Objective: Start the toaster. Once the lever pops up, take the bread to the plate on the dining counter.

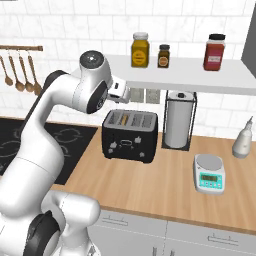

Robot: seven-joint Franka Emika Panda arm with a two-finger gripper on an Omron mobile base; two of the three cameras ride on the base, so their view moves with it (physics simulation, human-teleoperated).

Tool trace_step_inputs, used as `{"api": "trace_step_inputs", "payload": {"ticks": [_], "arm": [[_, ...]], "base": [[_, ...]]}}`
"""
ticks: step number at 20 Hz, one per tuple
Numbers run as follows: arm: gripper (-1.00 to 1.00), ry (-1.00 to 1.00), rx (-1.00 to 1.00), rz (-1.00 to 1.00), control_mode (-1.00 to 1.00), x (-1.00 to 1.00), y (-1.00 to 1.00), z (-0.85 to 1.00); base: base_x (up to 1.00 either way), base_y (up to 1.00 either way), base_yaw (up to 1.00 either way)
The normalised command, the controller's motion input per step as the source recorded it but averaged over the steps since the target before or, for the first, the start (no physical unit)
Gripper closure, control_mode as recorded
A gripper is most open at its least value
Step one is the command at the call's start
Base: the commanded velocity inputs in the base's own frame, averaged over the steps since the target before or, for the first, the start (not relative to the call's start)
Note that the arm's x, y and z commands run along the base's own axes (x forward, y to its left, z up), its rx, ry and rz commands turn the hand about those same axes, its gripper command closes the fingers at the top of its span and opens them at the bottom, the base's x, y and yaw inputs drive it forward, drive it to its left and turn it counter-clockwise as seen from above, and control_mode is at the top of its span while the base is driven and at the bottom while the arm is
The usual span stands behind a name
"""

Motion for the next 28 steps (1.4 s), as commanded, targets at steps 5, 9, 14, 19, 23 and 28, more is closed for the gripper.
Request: {"api": "trace_step_inputs", "payload": {"ticks": [5,9,14,19,23,28], "arm": [[-1.0,0.0,0.0,0.0,-1.0,0.0,0.0,0.0],[-1.0,0.0,0.0,0.0,-1.0,0.0,0.0,0.0],[-1.0,0.0,0.0,0.0,-1.0,0.0,0.0,0.0],[-1.0,0.0,0.0,0.0,-1.0,0.0,0.0,0.0],[-1.0,0.0,0.0,0.0,-1.0,0.0,0.0,0.0],[-1.0,0.0,0.0,0.0,-1.0,0.0,0.0,0.0]], "base": [[0.0,0.0,0.0],[0.0,0.0,0.0],[0.0,0.0,0.0],[0.0,0.0,0.0],[0.0,0.0,0.0],[0.0,0.0,0.0]]}}
